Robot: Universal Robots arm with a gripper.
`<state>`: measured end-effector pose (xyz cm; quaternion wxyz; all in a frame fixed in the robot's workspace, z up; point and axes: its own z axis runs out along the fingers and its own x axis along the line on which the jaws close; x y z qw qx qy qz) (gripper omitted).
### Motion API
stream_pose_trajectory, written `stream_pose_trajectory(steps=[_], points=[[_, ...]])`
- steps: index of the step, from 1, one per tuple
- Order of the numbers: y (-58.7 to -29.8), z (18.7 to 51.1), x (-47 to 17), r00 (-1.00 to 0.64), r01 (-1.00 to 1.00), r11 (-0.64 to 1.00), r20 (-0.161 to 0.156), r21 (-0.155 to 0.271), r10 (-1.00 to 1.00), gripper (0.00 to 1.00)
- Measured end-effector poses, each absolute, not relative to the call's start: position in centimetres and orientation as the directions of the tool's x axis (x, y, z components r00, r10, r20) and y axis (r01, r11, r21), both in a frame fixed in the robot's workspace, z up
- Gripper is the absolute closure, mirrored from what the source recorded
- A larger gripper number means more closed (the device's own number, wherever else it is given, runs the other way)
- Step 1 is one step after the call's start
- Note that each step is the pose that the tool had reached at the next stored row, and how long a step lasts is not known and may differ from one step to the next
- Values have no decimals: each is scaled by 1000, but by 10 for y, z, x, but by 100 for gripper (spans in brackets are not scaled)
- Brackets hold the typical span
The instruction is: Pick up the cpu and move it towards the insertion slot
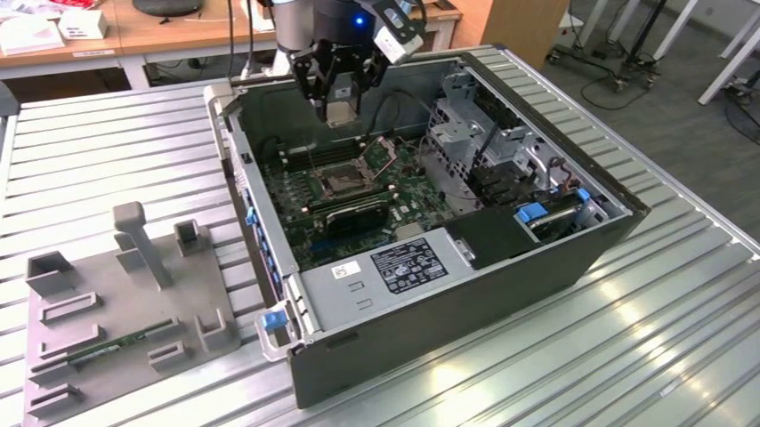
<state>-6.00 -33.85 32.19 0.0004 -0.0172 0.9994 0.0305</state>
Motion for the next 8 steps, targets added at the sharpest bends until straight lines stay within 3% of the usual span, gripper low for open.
stream_pose_trajectory(steps=[8], points=[[-335, 319, -56, -999, -34, 998, -2, 61, -34, 45]])
